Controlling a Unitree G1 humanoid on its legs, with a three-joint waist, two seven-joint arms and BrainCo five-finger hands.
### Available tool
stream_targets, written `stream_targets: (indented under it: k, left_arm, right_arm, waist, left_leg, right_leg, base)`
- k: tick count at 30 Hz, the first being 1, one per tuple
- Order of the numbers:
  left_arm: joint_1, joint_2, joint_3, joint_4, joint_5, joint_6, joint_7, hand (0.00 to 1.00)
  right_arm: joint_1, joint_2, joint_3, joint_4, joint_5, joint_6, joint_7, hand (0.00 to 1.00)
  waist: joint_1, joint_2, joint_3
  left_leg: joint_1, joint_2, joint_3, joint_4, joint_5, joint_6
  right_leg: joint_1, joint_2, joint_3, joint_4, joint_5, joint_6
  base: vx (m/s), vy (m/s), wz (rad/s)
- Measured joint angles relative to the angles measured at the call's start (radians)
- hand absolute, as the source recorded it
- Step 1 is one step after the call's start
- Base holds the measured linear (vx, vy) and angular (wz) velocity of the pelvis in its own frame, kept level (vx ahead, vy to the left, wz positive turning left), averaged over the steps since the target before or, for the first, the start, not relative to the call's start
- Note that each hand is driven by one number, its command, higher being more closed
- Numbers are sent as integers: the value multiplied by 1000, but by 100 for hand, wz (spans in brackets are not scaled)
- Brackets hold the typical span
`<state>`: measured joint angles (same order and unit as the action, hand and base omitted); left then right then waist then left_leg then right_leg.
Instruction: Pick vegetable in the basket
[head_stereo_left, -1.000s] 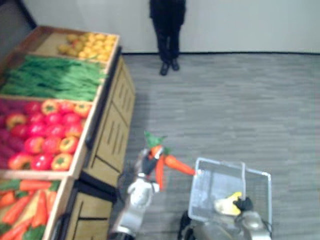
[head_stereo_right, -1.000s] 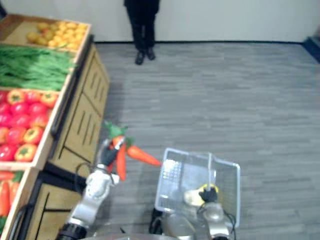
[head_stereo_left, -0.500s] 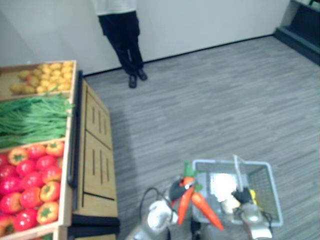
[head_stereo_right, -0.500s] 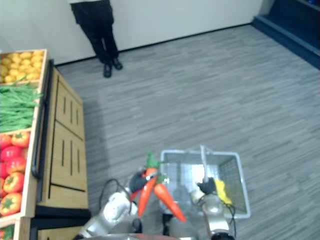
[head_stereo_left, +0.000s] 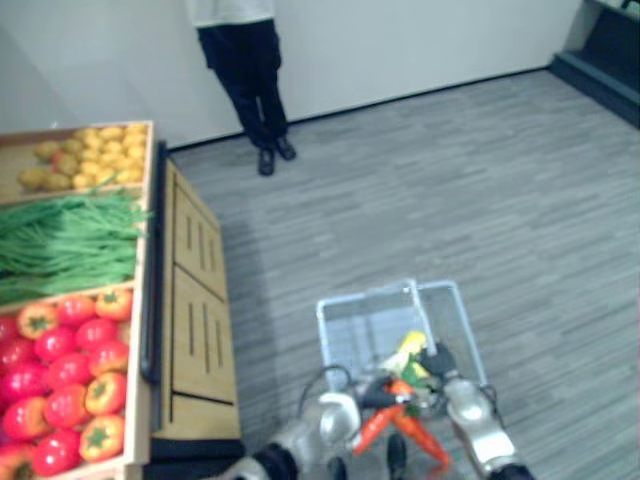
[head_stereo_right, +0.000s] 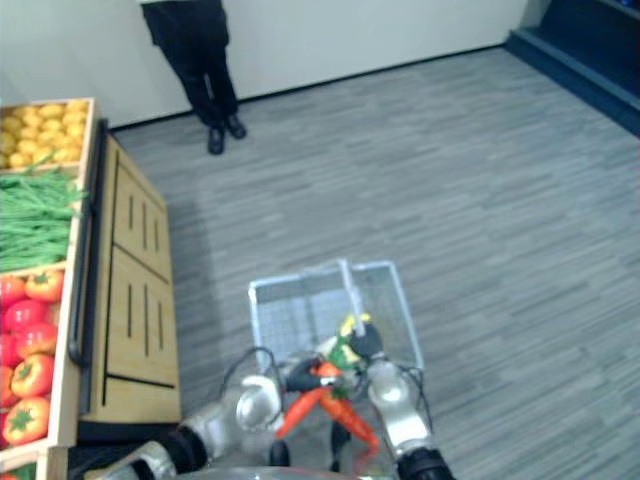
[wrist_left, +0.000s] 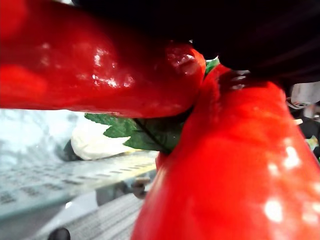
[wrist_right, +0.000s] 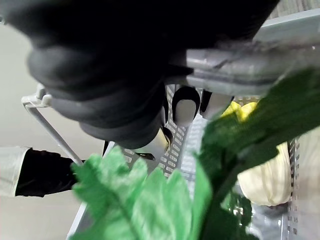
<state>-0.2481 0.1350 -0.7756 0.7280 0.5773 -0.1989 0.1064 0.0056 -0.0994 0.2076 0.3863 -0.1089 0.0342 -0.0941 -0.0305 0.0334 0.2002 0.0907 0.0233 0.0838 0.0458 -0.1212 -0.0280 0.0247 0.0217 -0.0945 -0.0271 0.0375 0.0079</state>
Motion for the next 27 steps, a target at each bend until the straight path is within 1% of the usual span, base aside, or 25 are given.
stream_targets:
  k: [3, 6, 7, 8, 9, 10, 13, 15, 17, 18, 21, 23, 25, 27]
  left_arm:
    - [-33, 1, 23, 42, 41, 8, 8, 100]
    - [-70, 6, 46, 82, 81, 15, 21, 100]
    - [-85, 13, 58, 94, 103, 15, 26, 100]
    - [-93, 17, 66, 100, 107, 16, 28, 100]
    - [-116, 19, 78, 117, 115, 19, 33, 100]
    - [-140, 31, 79, 121, 116, 27, 38, 100]
    - [-170, 45, 108, 125, 138, 36, 44, 100]
    - [-180, 46, 115, 141, 144, 36, 45, 100]
    - [-186, 47, 115, 152, 146, 36, 45, 100]
    - [-188, 48, 116, 152, 149, 36, 45, 0]
    - [-189, 47, 120, 152, 152, 37, 45, 0]
    - [-189, 49, 128, 152, 153, 38, 45, 0]
    - [-189, 47, 151, 152, 153, 43, 45, 0]
    - [-189, 47, 166, 152, 152, 50, 45, 0]
  right_arm:
    - [1, -4, 22, -25, 1, -1, 39, 100]
    - [14, -21, 49, -57, 12, -2, 83, 100]
    - [29, -29, 54, -81, 14, -2, 102, 100]
    - [37, -38, 59, -93, 25, -2, 109, 100]
    - [52, -65, 70, -127, 45, -2, 131, 100]
    - [72, -90, 71, -169, 50, -2, 146, 100]
    - [107, -142, 66, -228, 51, -3, 172, 100]
    - [118, -169, 59, -242, 52, -3, 180, 100]
    - [125, -183, 46, -254, 73, -2, 195, 100]
    - [131, -187, 36, -257, 84, -3, 205, 100]
    - [136, -200, 33, -262, 122, -3, 212, 100]
    - [136, -198, 34, -264, 141, -3, 214, 100]
    - [136, -197, 34, -265, 154, -3, 215, 100]
    - [137, -197, 34, -264, 156, -2, 214, 100]
  waist:
    - [-2, -10, 1]
    - [-21, -33, 6]
    - [-24, -43, 7]
    - [-24, -48, 7]
    - [-20, -56, 8]
    - [-22, -61, 10]
    - [-25, -68, 14]
    - [-25, -69, 14]
    - [-26, -71, 16]
    - [-26, -72, 17]
    - [-29, -75, 23]
    - [-38, -81, 34]
    - [-46, -80, 52]
    - [-48, -78, 60]
  left_leg:
    - [1, -4, 19, -9, 4, 2]
    - [1, -8, 23, -9, 5, 4]
    - [0, -9, 30, -9, 5, 4]
    - [-1, -9, 39, -10, 5, 4]
    - [-6, -10, 46, -9, 5, 4]
    - [-20, -12, 48, -8, 7, 7]
    - [-35, -13, 58, -8, 10, 11]
    - [-35, -12, 68, -8, 10, 11]
    - [-36, -12, 71, -8, 10, 11]
    - [-36, -13, 73, -9, 10, 11]
    - [-36, -14, 76, -9, 10, 11]
    - [-37, -13, 75, -9, 10, 11]
    - [-37, -13, 79, -9, 9, 11]
    - [-37, -11, 81, -9, 9, 10]
  right_leg:
    - [3, -2, 17, -27, 22, 1]
    - [11, -5, 22, -48, 35, 7]
    - [12, -5, 26, -53, 40, 7]
    - [12, -5, 29, -59, 44, 8]
    - [5, -5, 42, -66, 52, 2]
    - [-9, -7, 46, -66, 55, 5]
    - [-27, -6, 52, -66, 61, 1]
    - [-30, -6, 57, -66, 61, 1]
    - [-35, -5, 65, -63, 61, 1]
    - [-37, -5, 68, -61, 61, 1]
    - [-40, -6, 72, -59, 61, 1]
    - [-41, -6, 73, -59, 61, 1]
    - [-41, -6, 73, -59, 61, 1]
    - [-42, -5, 73, -60, 61, 2]
  base:
    - [-26, 44, -16]
    - [-27, 34, -6]
    - [-29, 32, -9]
    - [-28, 32, -22]
    - [-36, 33, -21]
    - [-35, 32, -18]
    - [-11, 25, -10]
    - [9, 26, -9]
    - [3, 24, -12]
    - [-3, 22, -8]
    - [-19, 26, -4]
    - [-17, 8, 0]
    - [-16, 7, 0]
    - [0, 0, 0]
